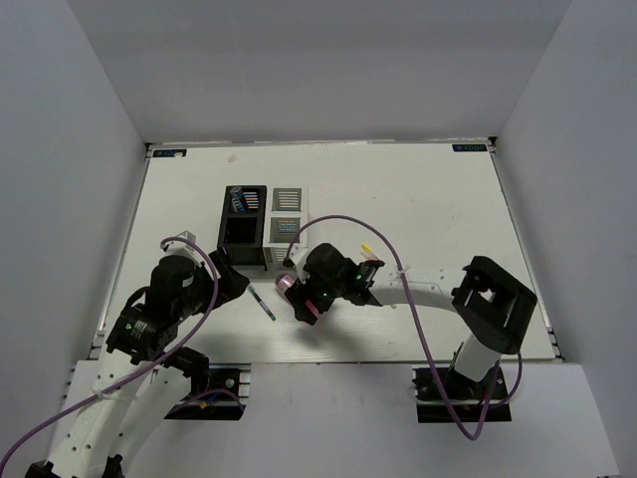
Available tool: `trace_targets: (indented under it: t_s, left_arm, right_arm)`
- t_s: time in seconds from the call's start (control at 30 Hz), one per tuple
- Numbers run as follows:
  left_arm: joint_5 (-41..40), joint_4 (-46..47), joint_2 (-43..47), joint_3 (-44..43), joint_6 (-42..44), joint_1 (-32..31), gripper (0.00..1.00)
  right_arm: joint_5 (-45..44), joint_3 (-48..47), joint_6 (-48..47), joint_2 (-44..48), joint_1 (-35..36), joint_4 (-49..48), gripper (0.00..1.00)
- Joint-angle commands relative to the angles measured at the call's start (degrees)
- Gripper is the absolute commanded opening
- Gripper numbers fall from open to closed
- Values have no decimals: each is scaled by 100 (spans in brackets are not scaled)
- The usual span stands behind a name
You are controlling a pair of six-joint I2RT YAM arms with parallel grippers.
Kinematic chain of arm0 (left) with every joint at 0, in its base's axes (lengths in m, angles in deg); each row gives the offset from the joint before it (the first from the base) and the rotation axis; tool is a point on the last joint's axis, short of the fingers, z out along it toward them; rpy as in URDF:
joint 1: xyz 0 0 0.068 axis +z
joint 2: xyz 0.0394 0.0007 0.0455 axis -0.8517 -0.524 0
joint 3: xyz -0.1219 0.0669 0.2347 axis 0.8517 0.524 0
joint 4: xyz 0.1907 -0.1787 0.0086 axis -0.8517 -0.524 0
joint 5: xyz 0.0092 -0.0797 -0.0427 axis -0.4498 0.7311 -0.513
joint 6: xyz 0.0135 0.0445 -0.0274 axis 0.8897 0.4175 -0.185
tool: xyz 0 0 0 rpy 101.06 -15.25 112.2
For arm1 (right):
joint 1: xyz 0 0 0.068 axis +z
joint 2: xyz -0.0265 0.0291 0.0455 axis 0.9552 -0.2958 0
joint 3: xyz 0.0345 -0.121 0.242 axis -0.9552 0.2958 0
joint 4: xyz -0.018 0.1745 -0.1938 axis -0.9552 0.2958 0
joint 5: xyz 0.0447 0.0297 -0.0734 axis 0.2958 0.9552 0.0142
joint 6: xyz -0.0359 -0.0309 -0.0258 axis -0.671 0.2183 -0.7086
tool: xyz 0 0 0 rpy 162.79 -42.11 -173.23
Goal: Sort the stationery into containers
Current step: Pick up the stationery from the center of the board.
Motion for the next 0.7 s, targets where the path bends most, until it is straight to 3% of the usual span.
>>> trace_targets:
  t_s: [0.0,0.17,0.3,0.4,0.43,0.53,0.63,0.67]
  left_arm:
    - [-97,-42,-19,-140,-28,22,99]
    - [-97,-95,33,-140,-28,22,99]
    - [-150,-95,34,-140,-28,22,99]
    - [-98,-95,34,-140,-28,22,99]
    - [-97,-95,34,-140,-28,22,99]
    - [-97,-95,34,-140,-28,22,99]
    - [-97,-42,34,-140,-28,22,99]
    - [-45,-42,-18,-140,-28,22,99]
  right_arm:
    - [-657,-76,270,-200,175,-246,82]
    - [-1326,-339,410,-675,308,-193,77]
    - [-1388,-374,376,-781,369,-254,66]
    - [-1335,-418,305,-833,404,-254,52]
    - [-1257,-436,244,-842,396,-246,39]
    - [-1160,-401,156,-633,405,-184,15]
    - [-993,-164,-64,-133,404,9,0]
    - [-914,-129,-264,9,396,131,0]
